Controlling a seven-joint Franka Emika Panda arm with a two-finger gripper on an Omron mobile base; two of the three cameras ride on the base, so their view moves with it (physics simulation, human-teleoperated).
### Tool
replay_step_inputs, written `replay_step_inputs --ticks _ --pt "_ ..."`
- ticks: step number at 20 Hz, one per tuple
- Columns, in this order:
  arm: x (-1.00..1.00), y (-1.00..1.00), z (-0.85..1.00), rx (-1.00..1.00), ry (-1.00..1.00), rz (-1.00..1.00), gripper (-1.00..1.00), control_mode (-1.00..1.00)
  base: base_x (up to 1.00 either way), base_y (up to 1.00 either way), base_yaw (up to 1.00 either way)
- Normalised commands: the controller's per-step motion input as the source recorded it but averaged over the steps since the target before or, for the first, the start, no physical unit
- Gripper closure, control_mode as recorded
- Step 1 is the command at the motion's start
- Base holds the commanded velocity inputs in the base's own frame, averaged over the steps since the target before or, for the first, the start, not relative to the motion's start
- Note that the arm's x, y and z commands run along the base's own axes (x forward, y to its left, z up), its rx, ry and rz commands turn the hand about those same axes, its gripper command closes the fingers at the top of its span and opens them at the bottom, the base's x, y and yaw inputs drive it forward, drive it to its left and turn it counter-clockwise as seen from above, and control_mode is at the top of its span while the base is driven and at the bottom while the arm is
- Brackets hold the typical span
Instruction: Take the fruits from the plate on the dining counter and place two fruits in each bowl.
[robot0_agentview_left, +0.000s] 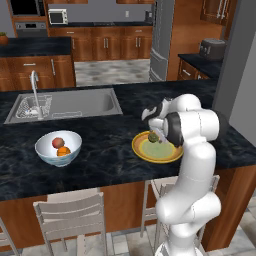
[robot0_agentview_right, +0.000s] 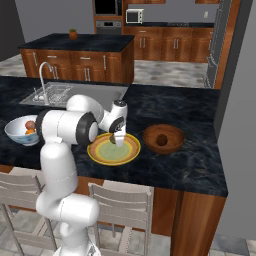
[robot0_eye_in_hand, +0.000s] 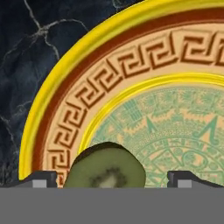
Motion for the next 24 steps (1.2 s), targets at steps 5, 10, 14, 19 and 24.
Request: replay_step_inputs --ticks 5,10,14,19,24 --pt "0.17 0.14 -0.04 0.00 0.00 0.00 -1.00 -1.00 0.00 0.00 0.00" --pt "0.06 0.24 -0.05 0.00 0.00 0.00 -1.00 -1.00 0.00 0.00 0.00" --pt "0.00 0.07 -0.18 0.00 0.00 0.00 -1.00 -1.00 0.00 0.00 0.00" --pt "0.00 0.00 -0.19 0.00 0.00 0.00 -1.00 -1.00 0.00 0.00 0.00" --pt "0.00 -0.04 -0.10 0.00 0.00 0.00 -1.00 -1.00 0.00 0.00 0.00"
